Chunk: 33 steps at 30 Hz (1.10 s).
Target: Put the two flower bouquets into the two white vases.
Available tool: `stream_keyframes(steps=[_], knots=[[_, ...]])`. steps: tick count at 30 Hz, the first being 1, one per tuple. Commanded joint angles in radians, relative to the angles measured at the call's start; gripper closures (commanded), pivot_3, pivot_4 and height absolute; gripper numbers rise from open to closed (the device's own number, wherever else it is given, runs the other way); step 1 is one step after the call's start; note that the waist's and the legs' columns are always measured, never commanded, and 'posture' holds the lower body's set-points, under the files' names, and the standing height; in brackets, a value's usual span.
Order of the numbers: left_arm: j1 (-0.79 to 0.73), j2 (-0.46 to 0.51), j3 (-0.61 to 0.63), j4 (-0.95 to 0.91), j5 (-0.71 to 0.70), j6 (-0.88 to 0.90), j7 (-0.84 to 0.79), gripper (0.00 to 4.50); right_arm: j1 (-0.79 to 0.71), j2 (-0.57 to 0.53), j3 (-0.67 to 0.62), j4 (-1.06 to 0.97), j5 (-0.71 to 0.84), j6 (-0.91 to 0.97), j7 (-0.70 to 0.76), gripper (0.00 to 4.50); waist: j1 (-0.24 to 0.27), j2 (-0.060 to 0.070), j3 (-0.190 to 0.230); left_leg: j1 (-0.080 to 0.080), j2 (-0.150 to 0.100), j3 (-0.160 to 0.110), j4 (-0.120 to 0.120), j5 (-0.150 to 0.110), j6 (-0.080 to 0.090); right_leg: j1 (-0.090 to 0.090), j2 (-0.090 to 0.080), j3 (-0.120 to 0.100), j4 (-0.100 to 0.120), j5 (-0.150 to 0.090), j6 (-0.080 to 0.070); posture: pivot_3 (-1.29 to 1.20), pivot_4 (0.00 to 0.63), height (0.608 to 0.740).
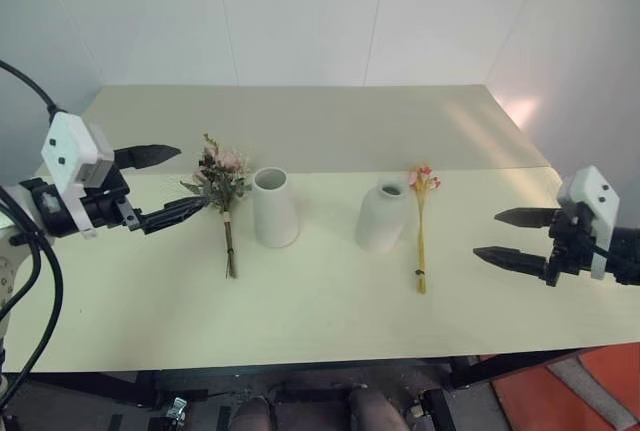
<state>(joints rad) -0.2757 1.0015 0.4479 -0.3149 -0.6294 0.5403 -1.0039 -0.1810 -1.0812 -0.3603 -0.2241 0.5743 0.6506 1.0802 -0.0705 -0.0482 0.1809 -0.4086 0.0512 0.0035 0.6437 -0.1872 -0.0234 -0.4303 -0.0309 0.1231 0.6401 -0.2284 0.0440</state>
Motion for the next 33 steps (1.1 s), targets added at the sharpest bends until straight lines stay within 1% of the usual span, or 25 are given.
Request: stream_keyframes(steps=[1, 7, 14, 19, 21, 23, 26, 27, 29, 32, 33], knots=[[-0.003, 0.024, 0.046, -0.019, -0.009, -0.015, -0.004, 0.02, -0.039, -0.030, -0.015, 0.002, 0.010, -0.008, 0.018, 0.00, 0.001, 0.000, 0.000, 0.000, 0.000, 0.000, 0.000, 0.000, 0.000, 0.000, 0.000, 0.000, 0.000, 0.000, 0.000, 0.00, 0.150, 0.740], [0.035, 0.012, 0.073, -0.048, -0.019, -0.008, 0.005, 0.02, -0.074, -0.041, 0.004, 0.017, 0.001, -0.006, 0.042, 0.00, 0.001, 0.000, 0.000, 0.001, 0.000, 0.000, 0.000, 0.000, 0.000, 0.000, 0.000, 0.000, 0.000, 0.000, 0.000, 0.00, 0.150, 0.740], [0.063, -0.012, 0.077, -0.085, -0.029, -0.002, 0.032, 0.02, -0.136, -0.059, 0.059, 0.051, -0.011, -0.003, 0.059, 0.00, 0.000, 0.000, 0.000, 0.001, 0.000, 0.000, 0.000, 0.000, 0.000, 0.000, 0.000, 0.000, 0.001, 0.000, 0.000, 0.00, 0.150, 0.740], [0.028, 0.001, 0.063, -0.089, -0.068, 0.000, 0.019, 0.02, -0.176, -0.059, 0.094, 0.044, 0.002, 0.042, 0.047, 0.00, 0.001, 0.000, 0.000, 0.000, 0.000, 0.000, 0.000, 0.000, 0.000, 0.000, 0.000, 0.000, 0.001, 0.000, 0.000, 0.00, 0.150, 0.740], [0.004, 0.010, 0.048, -0.080, -0.080, 0.000, 0.007, 0.02, -0.218, -0.062, 0.133, 0.031, 0.011, 0.141, 0.000, 0.00, 0.001, 0.000, 0.000, 0.000, 0.000, 0.000, 0.000, 0.000, 0.000, -0.001, 0.000, 0.000, 0.001, 0.000, 0.000, 0.00, 0.150, 0.740], [-0.023, 0.013, 0.031, -0.071, -0.095, 0.005, -0.003, 0.02, -0.284, -0.064, 0.185, 0.032, 0.021, 0.283, -0.053, 0.00, -0.001, 0.000, 0.000, 0.000, 0.000, 0.000, 0.000, 0.000, 0.000, -0.001, 0.000, 0.000, 0.001, 0.000, 0.000, 0.00, 0.150, 0.740], [-0.069, 0.010, -0.008, -0.062, -0.106, 0.004, -0.015, 0.02, -0.386, -0.049, 0.284, 0.015, 0.007, 0.460, -0.123, 0.00, -0.002, 0.000, 0.000, 0.000, 0.000, 0.001, 0.000, 0.000, 0.000, -0.002, 0.000, 0.001, 0.002, 0.000, 0.000, 0.00, 0.150, 0.740], [-0.086, 0.009, -0.024, -0.057, -0.107, 0.003, -0.023, 0.02, -0.455, -0.010, 0.320, 0.033, 0.004, 0.566, -0.173, 0.00, -0.002, 0.000, 0.000, 0.000, 0.000, 0.001, 0.000, 0.000, 0.000, -0.002, 0.000, 0.001, 0.002, 0.000, 0.000, 0.00, 0.150, 0.740], [-0.117, 0.008, -0.050, -0.044, -0.112, 0.004, -0.038, 0.02, -0.566, 0.050, 0.382, 0.085, -0.010, 0.714, -0.239, 0.00, -0.008, 0.000, 0.000, -0.002, 0.000, 0.001, 0.000, 0.000, 0.000, -0.005, 0.000, 0.001, 0.003, 0.000, 0.000, 0.00, 0.150, 0.740], [-0.162, 0.010, -0.087, -0.021, -0.109, -0.003, -0.062, 0.02, -0.708, 0.148, 0.451, 0.204, -0.044, 0.885, -0.320, 0.00, -0.006, 0.000, 0.000, -0.006, 0.000, 0.000, 0.000, 0.000, 0.000, -0.008, 0.001, 0.001, 0.003, 0.002, 0.000, 0.00, 0.150, 0.740], [-0.175, 0.009, -0.097, -0.014, -0.109, -0.006, -0.070, 0.02, -0.753, 0.182, 0.468, 0.258, -0.047, 0.927, -0.344, 0.00, -0.006, 0.000, 0.000, -0.006, 0.000, 0.000, 0.000, 0.000, 0.000, -0.009, 0.001, 0.001, 0.003, 0.004, 0.004, 0.00, 0.150, 0.740]])
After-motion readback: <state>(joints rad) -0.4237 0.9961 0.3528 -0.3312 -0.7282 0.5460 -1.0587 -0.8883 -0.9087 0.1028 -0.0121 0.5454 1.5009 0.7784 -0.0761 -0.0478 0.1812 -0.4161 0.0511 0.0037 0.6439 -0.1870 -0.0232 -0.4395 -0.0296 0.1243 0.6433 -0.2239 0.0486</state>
